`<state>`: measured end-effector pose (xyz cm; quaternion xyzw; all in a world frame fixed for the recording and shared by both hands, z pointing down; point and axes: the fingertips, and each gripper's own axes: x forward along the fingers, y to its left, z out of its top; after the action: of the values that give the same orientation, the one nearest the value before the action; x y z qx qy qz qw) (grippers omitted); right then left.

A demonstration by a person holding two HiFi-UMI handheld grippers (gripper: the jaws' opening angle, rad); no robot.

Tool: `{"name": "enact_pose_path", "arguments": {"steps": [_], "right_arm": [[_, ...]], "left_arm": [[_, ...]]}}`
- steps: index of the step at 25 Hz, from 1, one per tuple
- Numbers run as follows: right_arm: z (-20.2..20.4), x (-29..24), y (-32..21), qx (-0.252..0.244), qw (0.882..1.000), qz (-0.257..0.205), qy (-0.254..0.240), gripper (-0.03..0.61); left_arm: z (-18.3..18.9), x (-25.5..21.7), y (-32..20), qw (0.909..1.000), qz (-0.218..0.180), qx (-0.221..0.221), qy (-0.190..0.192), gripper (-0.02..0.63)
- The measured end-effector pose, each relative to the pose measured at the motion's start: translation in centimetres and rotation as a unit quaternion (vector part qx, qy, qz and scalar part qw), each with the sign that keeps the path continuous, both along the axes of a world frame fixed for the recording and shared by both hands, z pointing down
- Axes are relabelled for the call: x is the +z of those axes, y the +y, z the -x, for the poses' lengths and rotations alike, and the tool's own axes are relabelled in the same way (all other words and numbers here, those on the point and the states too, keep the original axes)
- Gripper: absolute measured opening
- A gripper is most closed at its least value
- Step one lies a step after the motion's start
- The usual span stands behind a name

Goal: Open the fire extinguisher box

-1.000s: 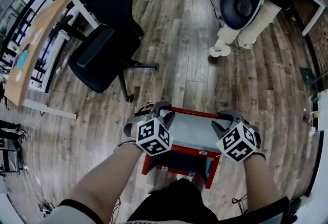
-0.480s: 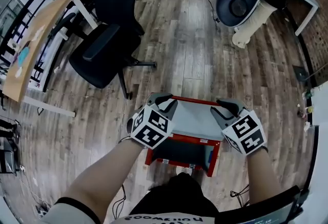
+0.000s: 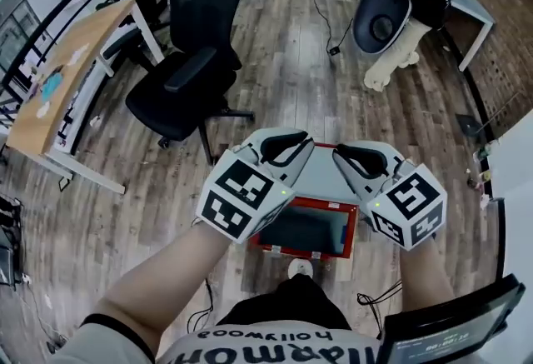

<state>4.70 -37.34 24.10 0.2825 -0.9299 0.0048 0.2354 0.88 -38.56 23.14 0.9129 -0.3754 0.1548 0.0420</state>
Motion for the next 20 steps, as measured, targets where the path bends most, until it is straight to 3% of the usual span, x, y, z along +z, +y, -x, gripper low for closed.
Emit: {"name": "enact_pose_path", "arguments": {"steps": [2, 7, 11, 16, 20], "right_arm": [[1.0, -2.5, 2.8, 0.009, 1.0, -0.014, -0.016, 0.028], [3.3, -7.3, 11.5, 0.033, 0.991, 0.02, -0.13, 0.021], [3.5, -8.4, 19.0, 0.07, 0.989, 0.007, -0.13, 0.023], [2.7, -9.8, 26.0, 0.118, 0.982, -0.01, -0.146, 0.023], [0.6, -9.9, 29.2, 0.147, 0.981, 0.0, -0.13, 0.023]], "left_arm": [[0.4, -3.0, 3.5, 0.9995, -0.022, 0.017, 0.016, 0.037], [2.4, -7.4, 14.1, 0.9952, -0.06, 0.067, 0.039, 0.037], [4.8, -8.6, 22.5, 0.9906, -0.094, 0.096, 0.027, 0.037], [8.0, -8.4, 29.5, 0.9912, -0.06, 0.089, 0.077, 0.037], [10.4, -7.0, 33.0, 0.9926, -0.018, 0.06, 0.104, 0.037]]}}
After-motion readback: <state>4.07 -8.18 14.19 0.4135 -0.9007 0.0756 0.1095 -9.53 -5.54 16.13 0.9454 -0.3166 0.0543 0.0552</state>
